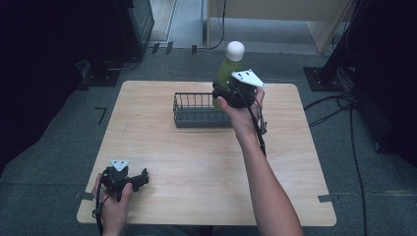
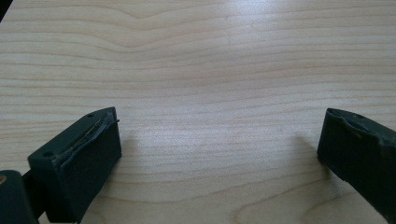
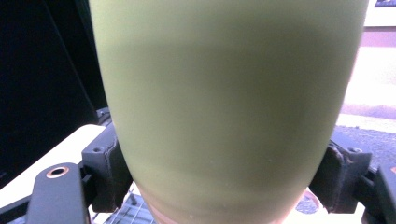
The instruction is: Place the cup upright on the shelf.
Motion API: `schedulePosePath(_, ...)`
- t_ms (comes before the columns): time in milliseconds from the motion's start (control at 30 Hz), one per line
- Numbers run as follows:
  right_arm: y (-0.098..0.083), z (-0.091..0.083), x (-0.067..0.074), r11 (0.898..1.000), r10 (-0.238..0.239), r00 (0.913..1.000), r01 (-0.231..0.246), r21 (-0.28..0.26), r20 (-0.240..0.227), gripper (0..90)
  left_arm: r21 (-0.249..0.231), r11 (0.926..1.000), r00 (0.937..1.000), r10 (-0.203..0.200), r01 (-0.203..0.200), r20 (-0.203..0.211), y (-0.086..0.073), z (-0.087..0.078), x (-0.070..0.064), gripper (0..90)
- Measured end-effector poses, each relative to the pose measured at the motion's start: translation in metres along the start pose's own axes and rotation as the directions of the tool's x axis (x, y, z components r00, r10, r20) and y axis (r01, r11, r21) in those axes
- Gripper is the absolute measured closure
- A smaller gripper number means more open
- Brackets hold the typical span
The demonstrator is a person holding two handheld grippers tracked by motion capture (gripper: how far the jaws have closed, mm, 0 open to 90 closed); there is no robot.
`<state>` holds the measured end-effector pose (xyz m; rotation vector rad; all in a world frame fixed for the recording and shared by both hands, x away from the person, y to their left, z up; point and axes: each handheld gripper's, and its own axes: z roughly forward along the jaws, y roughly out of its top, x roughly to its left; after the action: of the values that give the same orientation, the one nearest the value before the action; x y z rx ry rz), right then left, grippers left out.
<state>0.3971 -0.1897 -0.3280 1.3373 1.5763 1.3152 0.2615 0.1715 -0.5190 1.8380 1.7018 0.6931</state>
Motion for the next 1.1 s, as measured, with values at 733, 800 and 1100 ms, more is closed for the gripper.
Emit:
schedulePosePath(733,-0.021,0.053,-0.009,0.998,-0.018,0.9979,0.014,0.061,0.062,20.0,0.002,1.0000,1.0000,0.002,-0.002,0.000,0.000,0.000,0.000,0.0)
schedulePosePath(800,-0.025,0.055,-0.010,0.998,-0.009,0.9979,0.005,0.067,0.064,20.0,0.002,1.0000,1.0000,0.002,-0.002,0.000,0.000,0.000,0.000,0.0)
schedulePosePath(1100,-0.039,0.063,-0.018,0.993,-0.017,0.9967,0.008,0.120,0.079,20.0,0.002,1.0000,1.0000,0.002,-0.002,0.000,0.000,0.000,0.000,0.0)
